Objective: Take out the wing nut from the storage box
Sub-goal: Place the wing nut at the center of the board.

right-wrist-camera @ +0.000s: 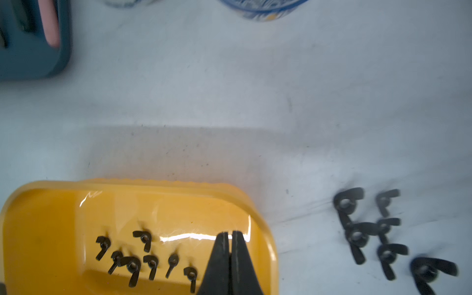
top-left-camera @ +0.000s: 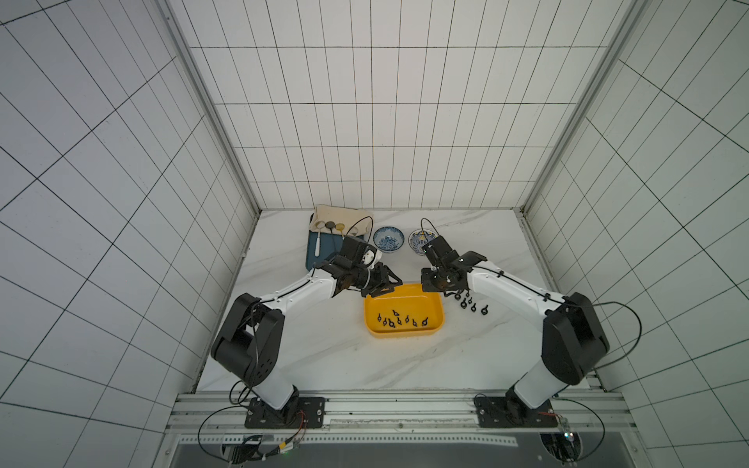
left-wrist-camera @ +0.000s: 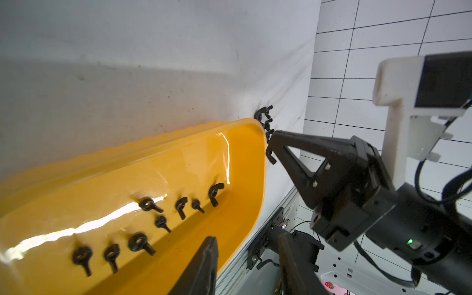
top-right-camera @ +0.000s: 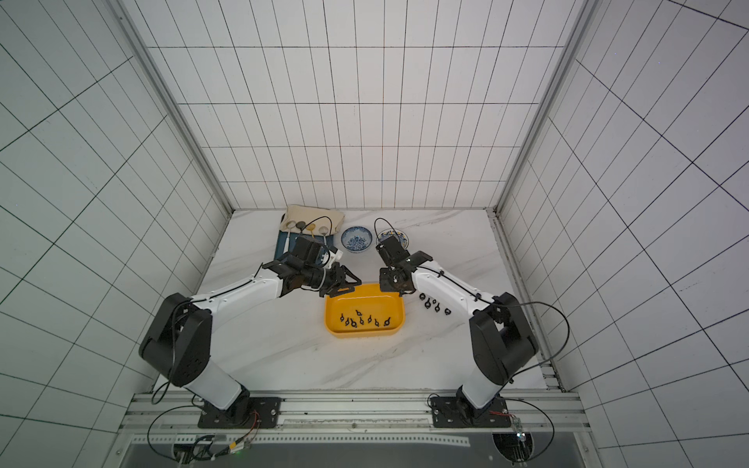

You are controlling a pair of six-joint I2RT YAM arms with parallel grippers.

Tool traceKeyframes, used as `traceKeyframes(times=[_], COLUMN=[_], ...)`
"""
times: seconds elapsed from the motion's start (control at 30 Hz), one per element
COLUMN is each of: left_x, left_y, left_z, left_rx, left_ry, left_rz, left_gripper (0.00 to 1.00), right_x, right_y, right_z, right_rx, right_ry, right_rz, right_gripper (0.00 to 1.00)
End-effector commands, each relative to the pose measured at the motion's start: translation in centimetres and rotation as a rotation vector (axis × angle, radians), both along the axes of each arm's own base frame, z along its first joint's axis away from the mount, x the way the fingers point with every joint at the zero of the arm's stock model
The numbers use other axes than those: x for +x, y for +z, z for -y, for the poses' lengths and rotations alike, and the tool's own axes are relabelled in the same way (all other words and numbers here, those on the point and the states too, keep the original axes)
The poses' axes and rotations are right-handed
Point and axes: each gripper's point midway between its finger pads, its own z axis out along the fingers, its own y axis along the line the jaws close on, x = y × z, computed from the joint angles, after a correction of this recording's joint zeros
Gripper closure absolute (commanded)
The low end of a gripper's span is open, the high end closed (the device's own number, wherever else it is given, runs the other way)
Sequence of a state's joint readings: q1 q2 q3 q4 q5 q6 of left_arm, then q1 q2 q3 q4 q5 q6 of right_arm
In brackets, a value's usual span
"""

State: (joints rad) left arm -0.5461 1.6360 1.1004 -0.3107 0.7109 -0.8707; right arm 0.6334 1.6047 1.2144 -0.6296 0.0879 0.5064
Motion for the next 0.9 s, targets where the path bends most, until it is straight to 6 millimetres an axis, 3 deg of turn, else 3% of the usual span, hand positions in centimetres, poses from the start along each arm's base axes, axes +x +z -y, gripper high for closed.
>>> traceKeyframes(times=[0.0,0.13,0.27,0.57,0.87], left_x=[-0.3,-1.8,-3.1,-3.8,-4.3], left_y=[1.0,0.9,0.6,0.3,0.3], left_z=[3.1,6.9,9.4,10.1,9.6], left_rx=[-0.012,-0.016,-0.023,-0.026,-0.007], left_ry=[-0.053,-0.127,-0.182,-0.199,-0.218], left_rz=[0.038,0.032,0.026,0.015,0.012], left_gripper=[0.57,0.58,0.58,0.57,0.57], right_x=[0.2,0.9,1.2,0.8,1.5], right_y=[-1.2,-2.6,-4.4,-8.1,-9.2], right_z=[6.2,10.8,13.8,14.9,15.4], right_rx=[-0.072,-0.062,-0.037,-0.031,-0.036], right_ry=[-0.120,-0.239,-0.324,-0.365,-0.391], right_rz=[-0.043,-0.076,-0.111,-0.175,-0.191], right_gripper=[1.00,1.00,1.00,1.00,1.00])
